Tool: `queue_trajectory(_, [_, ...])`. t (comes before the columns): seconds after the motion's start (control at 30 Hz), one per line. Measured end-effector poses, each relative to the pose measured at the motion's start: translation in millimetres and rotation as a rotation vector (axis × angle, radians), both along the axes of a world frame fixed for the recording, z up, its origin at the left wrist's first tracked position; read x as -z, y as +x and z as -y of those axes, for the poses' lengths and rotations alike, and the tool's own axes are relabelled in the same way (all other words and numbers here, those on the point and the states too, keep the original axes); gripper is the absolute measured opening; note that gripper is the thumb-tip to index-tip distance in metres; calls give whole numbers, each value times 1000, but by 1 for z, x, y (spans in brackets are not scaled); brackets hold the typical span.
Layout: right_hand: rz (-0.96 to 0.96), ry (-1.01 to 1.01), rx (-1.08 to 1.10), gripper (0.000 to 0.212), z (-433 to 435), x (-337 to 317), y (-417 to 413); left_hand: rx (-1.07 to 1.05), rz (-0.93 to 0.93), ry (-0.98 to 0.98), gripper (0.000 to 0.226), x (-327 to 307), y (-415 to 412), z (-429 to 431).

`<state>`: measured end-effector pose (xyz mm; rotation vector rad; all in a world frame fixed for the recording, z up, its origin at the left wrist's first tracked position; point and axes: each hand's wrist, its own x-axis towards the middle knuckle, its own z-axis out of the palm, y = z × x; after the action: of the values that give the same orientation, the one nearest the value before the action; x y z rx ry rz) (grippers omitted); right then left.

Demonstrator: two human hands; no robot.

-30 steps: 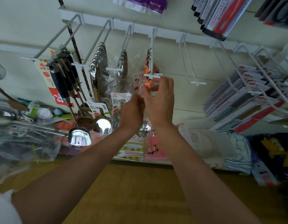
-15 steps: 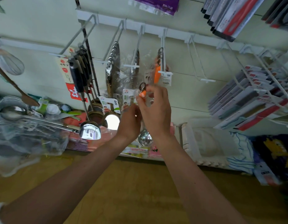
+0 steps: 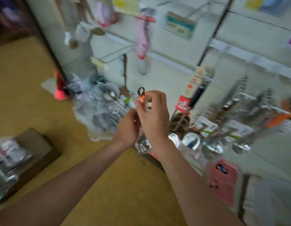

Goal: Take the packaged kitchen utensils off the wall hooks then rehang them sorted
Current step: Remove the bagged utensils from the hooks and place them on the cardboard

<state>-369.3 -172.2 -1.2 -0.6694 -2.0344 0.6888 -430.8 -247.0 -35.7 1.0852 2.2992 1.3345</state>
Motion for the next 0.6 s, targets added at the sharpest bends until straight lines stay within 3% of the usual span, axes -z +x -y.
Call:
queue_trajectory(0.13, [-47, -3, -203, 31, 85, -4, -80, -286, -15, -76, 16, -12, -61, 98])
queue_trajectory(0.3, [-82, 17, -458, 31, 197, -17, -153, -501, -26, -103, 16, -30, -112, 220])
queue_trajectory(0.6, [-100, -27, -711, 31, 343, -21, -209, -737, -14, -140, 22, -38, -145, 370])
